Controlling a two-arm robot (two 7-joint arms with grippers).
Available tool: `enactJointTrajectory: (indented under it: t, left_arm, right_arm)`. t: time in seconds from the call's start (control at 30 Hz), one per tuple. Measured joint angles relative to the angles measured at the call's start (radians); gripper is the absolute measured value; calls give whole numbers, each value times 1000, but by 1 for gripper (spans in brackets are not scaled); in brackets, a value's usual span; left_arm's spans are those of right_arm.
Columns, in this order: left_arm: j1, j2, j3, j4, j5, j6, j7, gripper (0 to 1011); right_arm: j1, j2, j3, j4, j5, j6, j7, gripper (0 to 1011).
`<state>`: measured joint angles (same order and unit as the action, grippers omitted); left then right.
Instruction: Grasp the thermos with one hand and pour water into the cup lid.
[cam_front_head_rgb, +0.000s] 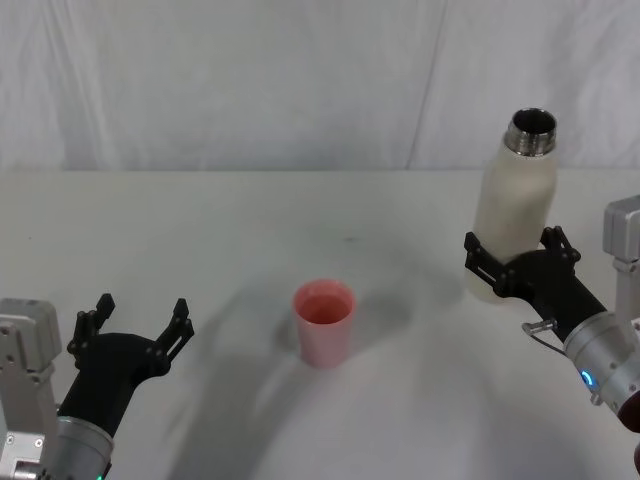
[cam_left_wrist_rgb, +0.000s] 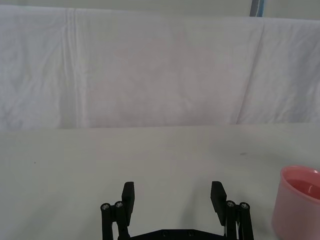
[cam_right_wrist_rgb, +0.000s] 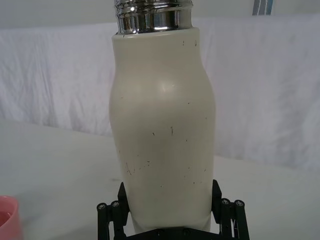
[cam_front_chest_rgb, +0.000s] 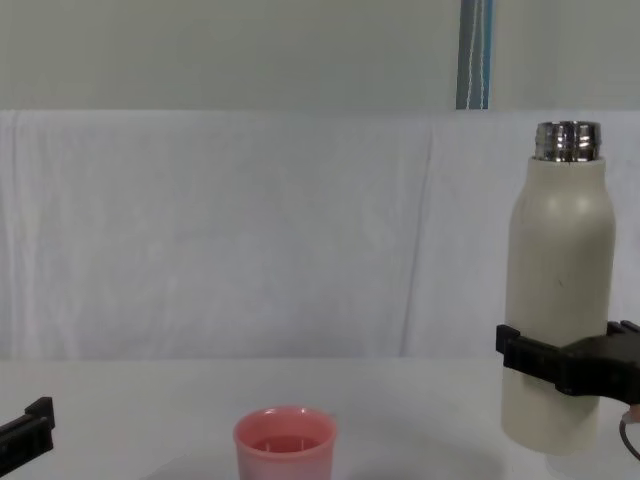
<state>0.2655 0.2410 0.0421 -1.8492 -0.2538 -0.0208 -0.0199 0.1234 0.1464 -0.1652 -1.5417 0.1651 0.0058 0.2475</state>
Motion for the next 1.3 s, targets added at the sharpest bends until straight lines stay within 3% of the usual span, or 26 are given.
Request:
enactJointTrajectory:
  t: [0.5,1.3]
  left_arm:
    - [0,0,0,0,0,0,0,1001]
    - [0,0,0,0,0,0,0,1001]
  right_arm:
    - [7,3,-17,54,38,-19,-21,956]
    - [105,-6,-57,195,31,-44,-16,956]
